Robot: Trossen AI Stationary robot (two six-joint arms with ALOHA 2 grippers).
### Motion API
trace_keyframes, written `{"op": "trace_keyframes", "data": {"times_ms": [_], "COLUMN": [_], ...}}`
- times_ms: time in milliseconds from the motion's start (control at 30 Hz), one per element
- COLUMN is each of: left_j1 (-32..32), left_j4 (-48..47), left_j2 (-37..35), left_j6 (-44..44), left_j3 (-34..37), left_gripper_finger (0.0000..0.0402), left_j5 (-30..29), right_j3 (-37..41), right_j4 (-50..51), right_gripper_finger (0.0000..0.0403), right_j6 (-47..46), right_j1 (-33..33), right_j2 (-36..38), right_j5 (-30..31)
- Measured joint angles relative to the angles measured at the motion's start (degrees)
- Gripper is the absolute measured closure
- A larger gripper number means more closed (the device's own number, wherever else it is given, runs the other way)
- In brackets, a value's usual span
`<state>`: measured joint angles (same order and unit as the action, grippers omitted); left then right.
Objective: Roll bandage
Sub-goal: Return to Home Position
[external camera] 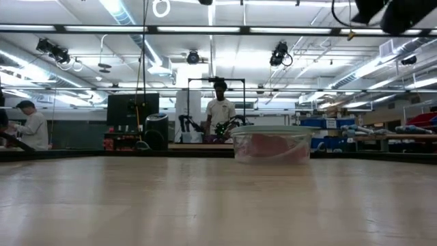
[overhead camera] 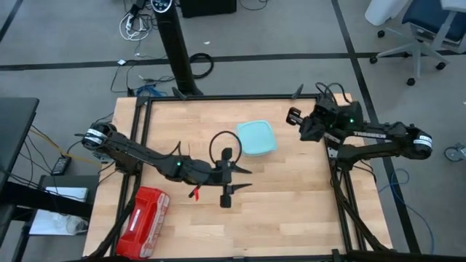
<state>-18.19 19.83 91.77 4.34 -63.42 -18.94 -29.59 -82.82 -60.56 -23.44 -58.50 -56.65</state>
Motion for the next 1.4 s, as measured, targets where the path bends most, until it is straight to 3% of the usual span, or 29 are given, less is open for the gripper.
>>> {"op": "trace_keyframes", "data": {"times_ms": [67, 167, 267, 367, 433, 533, 667, 767, 967, 1167, 1400], "left_j1": [-0.3, -0.4, -0.2, 0.0, 0.5, 1.3, 2.8, 3.9, 4.3, 4.2, 3.8], "left_j4": [-1.7, -3.8, -7.2, -12.9, -16.3, -20.0, -20.2, -19.8, -20.0, -18.0, -14.7], "left_j2": [-1.5, -4.3, -7.5, -10.5, -11.7, -12.9, -15.3, -19.1, -29.6, -41.4, -49.3], "left_j6": [0.2, 0.2, 0.2, 1.0, 1.0, 0.4, -1.2, -4.0, -6.5, -10.7, -14.3], "left_j3": [0.0, 0.0, 0.0, -0.1, -0.1, 0.4, 4.7, 9.1, 18.8, 29.9, 40.3], "left_gripper_finger": [0.0225, 0.0225, 0.0225, 0.0225, 0.0225, 0.0225, 0.0225, 0.0225, 0.0225, 0.0225, 0.0225], "left_j5": [-0.3, -1.0, -1.4, -4.3, -5.9, -5.6, 0.8, 4.9, 5.6, 5.9, 8.6], "right_j3": [-4.5, -12.1, -21.6, -27.9, -29.2, -29.7, -29.7, -29.7, -29.7, -26.3, -10.4], "right_j4": [11.0, 39.1, 70.5, 85.6, 87.1, 86.3, 91.0, 96.2, 106.1, 106.8, 98.6], "right_gripper_finger": [0.04, 0.0401, 0.0401, 0.0396, 0.0392, 0.0389, 0.0393, 0.0399, 0.0395, 0.0393, 0.0396], "right_j6": [6.8, 22.9, 41.3, 52.1, 54.2, 55.1, 55.4, 56.2, 55.0, 50.7, 47.1], "right_j1": [1.1, 2.0, 3.6, 7.6, 10.1, 13.0, 17.6, 23.7, 34.9, 43.4, 49.6], "right_j2": [1.2, 2.3, 2.2, 0.8, 0.4, 1.1, 3.1, 5.0, 6.6, 10.7, 19.2], "right_j5": [-0.5, 2.5, 17.2, 36.3, 42.1, 43.4, 48.0, 57.6, 76.0, 81.6, 84.9]}}
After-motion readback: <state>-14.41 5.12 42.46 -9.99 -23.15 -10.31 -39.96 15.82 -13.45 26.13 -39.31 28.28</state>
